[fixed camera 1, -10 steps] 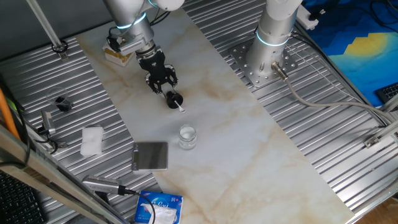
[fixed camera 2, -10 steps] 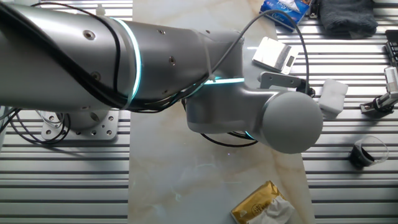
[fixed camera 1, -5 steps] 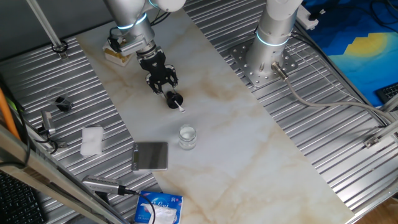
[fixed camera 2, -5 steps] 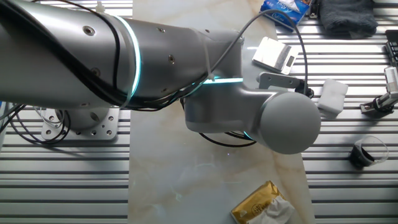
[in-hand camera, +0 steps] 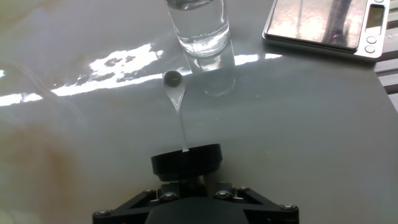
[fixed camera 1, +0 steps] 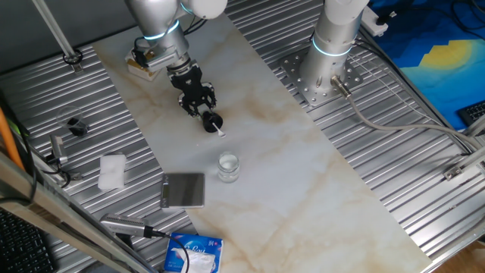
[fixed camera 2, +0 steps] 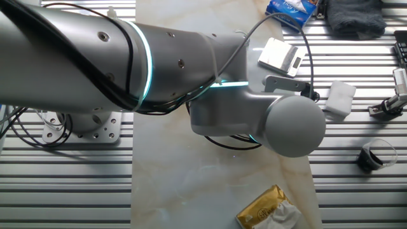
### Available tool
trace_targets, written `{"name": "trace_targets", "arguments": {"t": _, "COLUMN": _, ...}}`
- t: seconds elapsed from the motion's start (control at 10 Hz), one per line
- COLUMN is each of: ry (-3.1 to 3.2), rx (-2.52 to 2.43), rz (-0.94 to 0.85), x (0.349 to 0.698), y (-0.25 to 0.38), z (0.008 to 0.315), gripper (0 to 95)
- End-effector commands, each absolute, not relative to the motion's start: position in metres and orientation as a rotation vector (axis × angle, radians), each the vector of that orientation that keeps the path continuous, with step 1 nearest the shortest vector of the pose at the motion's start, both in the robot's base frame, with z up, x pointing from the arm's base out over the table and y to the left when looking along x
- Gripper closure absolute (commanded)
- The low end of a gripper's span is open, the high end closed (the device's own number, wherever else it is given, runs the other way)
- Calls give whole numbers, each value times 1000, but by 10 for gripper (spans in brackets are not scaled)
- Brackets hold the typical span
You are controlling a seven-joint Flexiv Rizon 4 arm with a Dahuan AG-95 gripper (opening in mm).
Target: Screw the lid onto the jar
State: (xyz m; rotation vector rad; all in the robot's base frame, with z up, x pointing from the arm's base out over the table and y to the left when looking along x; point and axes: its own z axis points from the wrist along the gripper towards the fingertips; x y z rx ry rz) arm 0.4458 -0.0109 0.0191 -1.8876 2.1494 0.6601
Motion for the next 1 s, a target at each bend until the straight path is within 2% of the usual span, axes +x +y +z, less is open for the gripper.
{"name": "trace_targets", "arguments": {"t": 0.1, "ry": 2162, "rx": -1878, "rz": 661, "x": 447, "y": -10, "z": 18, "gripper": 950}}
{"name": "trace_targets", "arguments": {"t": 1.0, "ry": 2283, "rx": -1814, "rz": 635, "x": 447, "y": -12, "z": 42, "gripper": 950}}
